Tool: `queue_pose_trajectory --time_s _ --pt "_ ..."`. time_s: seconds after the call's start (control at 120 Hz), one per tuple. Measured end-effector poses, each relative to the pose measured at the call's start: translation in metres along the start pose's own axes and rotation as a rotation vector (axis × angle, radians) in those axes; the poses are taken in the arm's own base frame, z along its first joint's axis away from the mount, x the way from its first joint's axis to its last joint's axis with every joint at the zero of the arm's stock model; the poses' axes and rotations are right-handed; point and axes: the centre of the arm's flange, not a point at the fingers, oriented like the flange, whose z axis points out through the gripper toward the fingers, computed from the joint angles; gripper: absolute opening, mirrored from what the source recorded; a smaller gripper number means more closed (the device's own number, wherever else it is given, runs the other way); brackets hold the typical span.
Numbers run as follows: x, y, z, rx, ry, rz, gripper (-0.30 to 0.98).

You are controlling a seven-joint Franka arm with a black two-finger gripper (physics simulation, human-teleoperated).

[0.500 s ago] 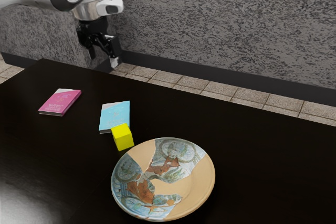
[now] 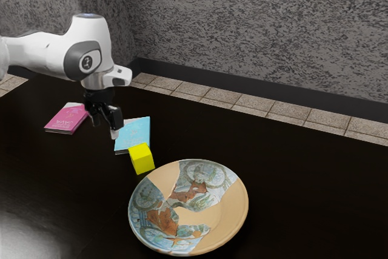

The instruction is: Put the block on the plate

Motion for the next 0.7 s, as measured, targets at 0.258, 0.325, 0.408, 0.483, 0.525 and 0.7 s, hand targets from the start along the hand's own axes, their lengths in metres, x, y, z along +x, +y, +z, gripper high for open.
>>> queue_pose_trajectory --time_s 0.258,0.325,0.408,0.483,0.525,0.7 --pt "0.055 0.037 0.042 0.027 0.034 0.186 0.69" --pt "0.07 0.034 0.051 0.031 0.04 0.207 0.69" --pt "0.08 0.028 0.067 0.029 0.03 0.225 0.69" --pt "0.088 0.019 0.078 0.027 0.025 0.238 0.69" --pt "0.093 0.016 0.084 0.027 0.022 0.247 0.69" --pt "0.102 0.017 0.103 0.022 0.014 0.294 0.69"
